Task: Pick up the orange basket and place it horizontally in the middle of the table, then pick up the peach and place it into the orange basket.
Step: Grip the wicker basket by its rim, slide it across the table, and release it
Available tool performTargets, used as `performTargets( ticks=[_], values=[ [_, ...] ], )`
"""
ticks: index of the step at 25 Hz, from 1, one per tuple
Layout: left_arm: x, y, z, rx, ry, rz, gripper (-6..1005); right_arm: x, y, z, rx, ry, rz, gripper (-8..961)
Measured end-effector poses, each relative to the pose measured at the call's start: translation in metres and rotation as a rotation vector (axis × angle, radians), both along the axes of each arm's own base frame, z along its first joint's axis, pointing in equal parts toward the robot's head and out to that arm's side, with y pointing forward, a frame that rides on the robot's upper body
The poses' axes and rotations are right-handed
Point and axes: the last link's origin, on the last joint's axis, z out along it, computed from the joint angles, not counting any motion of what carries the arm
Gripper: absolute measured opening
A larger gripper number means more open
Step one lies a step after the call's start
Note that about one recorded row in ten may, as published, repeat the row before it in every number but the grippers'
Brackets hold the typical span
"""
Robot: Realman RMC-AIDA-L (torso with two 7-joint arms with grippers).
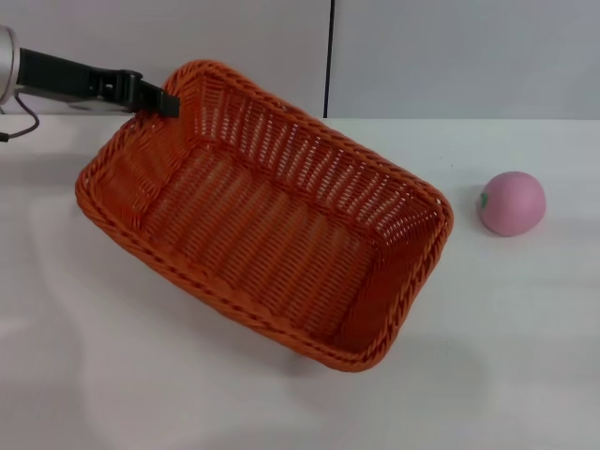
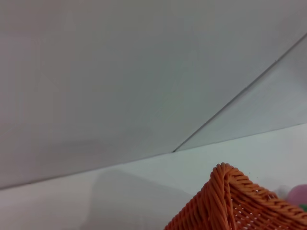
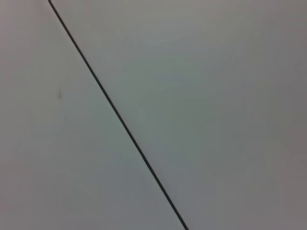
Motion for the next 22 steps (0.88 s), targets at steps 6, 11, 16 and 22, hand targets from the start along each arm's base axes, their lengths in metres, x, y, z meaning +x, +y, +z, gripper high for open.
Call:
performTargets(
  ticks=[6, 11, 16, 22],
  values=[
    [-0.007, 0.000, 0.003, 0.025, -0.064, 0.072, 175, -0.002, 0.007, 0.003, -0.007, -0.009, 0.008, 637],
    [-0.021, 0.000, 0.008, 0.127, -0.151, 0.163, 175, -0.003, 0.014, 0.004, -0.011, -0.011, 0.010, 637],
    [-0.044, -0.011, 0.000, 0.157, -0.271, 0.263, 175, -0.005, 0.018, 0.004, -0.012, -0.011, 0.008, 637],
    [-0.062, -0.025, 0.002, 0.183, -0.316, 0.316, 176, -0.003, 0.025, 0.002, -0.026, -0.009, -0.015, 638]
  ],
)
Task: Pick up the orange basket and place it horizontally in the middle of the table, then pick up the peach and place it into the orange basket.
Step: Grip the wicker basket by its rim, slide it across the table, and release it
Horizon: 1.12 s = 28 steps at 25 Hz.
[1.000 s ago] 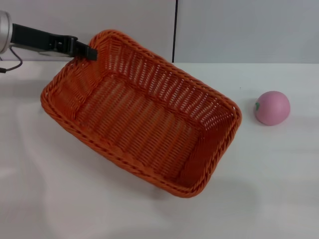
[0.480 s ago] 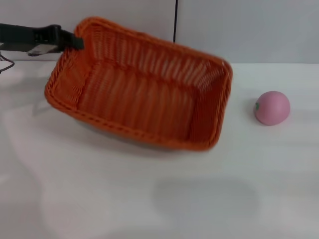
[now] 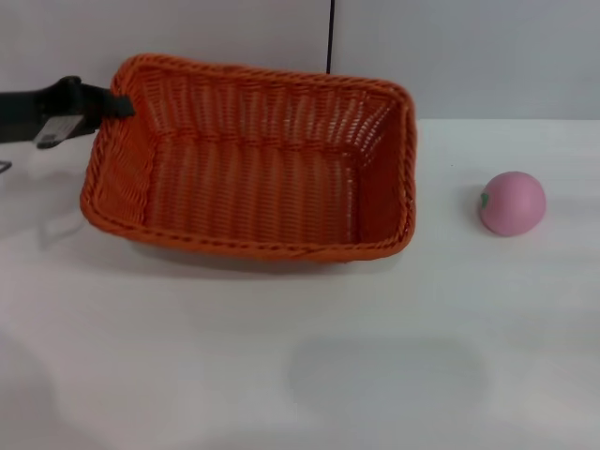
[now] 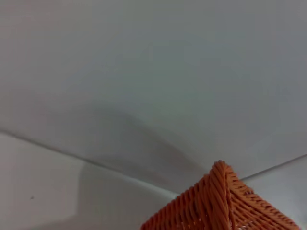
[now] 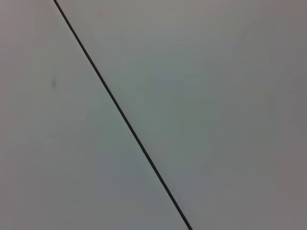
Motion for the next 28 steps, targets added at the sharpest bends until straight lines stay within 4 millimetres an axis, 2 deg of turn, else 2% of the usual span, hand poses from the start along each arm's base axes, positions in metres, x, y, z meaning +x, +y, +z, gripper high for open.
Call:
performTargets(
  ticks=[7, 23, 28],
  values=[
    [-0.016, -0.016, -0.006, 0.010, -0.036, 0.046, 176, -0.001, 0.004, -0.001, -0.010, 0.000, -0.006, 638],
    [-0.013, -0.020, -0.013, 0.012, -0.064, 0.028, 176, 0.003, 0.008, -0.002, -0.022, 0.003, -0.033, 636],
    [-0.018, -0.024, -0.012, 0.009, -0.063, 0.037, 176, 0.003, 0.009, -0.001, -0.023, 0.001, -0.035, 636]
  ],
)
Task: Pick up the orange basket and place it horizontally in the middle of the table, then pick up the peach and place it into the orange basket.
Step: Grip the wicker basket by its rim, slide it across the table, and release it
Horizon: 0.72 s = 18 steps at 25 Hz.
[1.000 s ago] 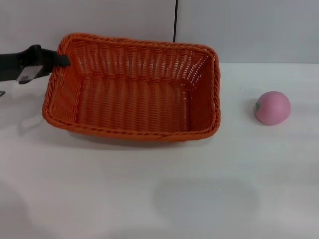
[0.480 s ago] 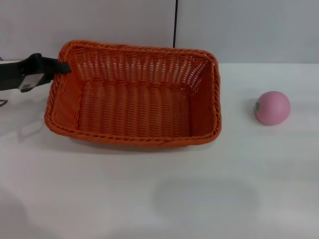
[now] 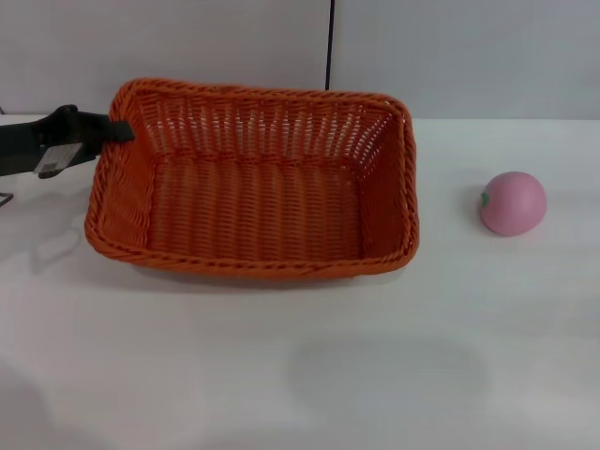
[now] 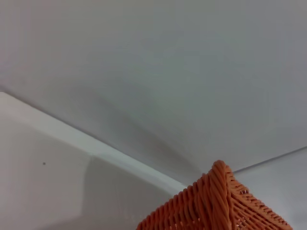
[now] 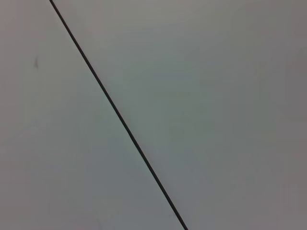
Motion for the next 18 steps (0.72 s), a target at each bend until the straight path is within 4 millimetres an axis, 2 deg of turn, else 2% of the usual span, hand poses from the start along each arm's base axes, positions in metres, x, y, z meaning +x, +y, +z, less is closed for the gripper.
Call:
performTargets(
  ticks=[11, 18],
  values=[
    [-0.008, -0.010, -0.001, -0.014, -0.002, 0.009, 175, 0.000, 0.004, 0.000, -0.007, -0.001, -0.005, 635],
    [-0.009, -0.014, -0.004, -0.035, -0.001, 0.004, 244, -0.001, 0.005, -0.001, -0.010, 0.001, -0.004, 634]
  ],
)
